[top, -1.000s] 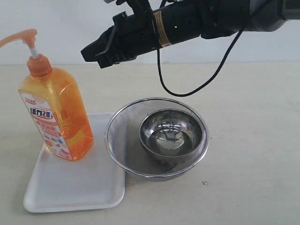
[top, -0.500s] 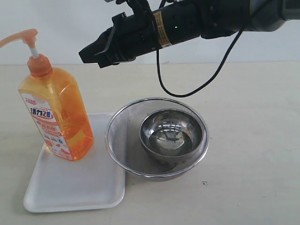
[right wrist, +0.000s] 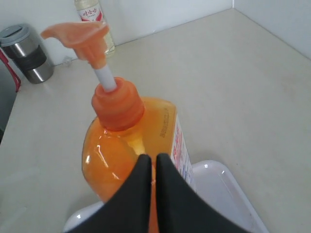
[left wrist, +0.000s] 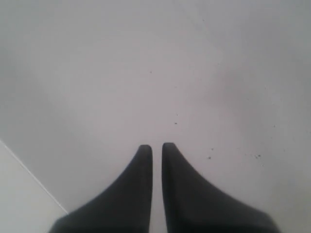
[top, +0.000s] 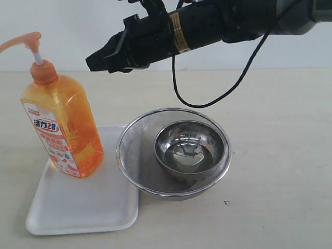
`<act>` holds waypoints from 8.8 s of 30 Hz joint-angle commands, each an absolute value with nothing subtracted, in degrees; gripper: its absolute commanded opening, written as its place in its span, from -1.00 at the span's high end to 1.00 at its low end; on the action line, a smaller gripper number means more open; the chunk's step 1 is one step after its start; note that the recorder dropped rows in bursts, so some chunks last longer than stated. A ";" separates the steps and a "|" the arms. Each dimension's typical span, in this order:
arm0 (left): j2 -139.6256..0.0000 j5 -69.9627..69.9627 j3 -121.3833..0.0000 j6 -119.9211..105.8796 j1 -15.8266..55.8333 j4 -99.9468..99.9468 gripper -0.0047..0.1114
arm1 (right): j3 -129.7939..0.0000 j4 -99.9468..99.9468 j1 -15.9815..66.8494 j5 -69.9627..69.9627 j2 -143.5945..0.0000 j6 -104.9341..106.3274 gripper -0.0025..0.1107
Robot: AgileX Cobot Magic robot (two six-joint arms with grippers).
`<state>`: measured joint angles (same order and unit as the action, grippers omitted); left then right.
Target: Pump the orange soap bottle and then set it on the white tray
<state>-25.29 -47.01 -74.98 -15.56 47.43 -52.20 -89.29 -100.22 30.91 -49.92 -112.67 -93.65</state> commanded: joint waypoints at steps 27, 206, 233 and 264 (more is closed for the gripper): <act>-52.29 -44.02 -89.64 -16.15 13.72 -18.33 0.84 | -89.59 -99.95 30.51 -53.47 -112.55 -92.94 0.96; -84.93 36.76 -25.35 17.32 -3.02 -37.09 0.84 | -99.29 -99.95 30.42 -56.11 -125.20 -85.23 0.96; -47.73 13.83 -25.35 16.83 -6.78 -33.34 0.84 | -99.29 -99.95 22.20 -55.32 -114.32 -83.91 0.96; -10.35 -22.05 -25.35 -49.37 -6.56 42.12 0.84 | -76.07 -99.95 12.27 -47.05 -86.45 -80.22 0.96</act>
<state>-10.69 -20.08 -25.07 -34.06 -6.60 26.29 -79.04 -100.24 12.68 -50.01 -89.72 -81.05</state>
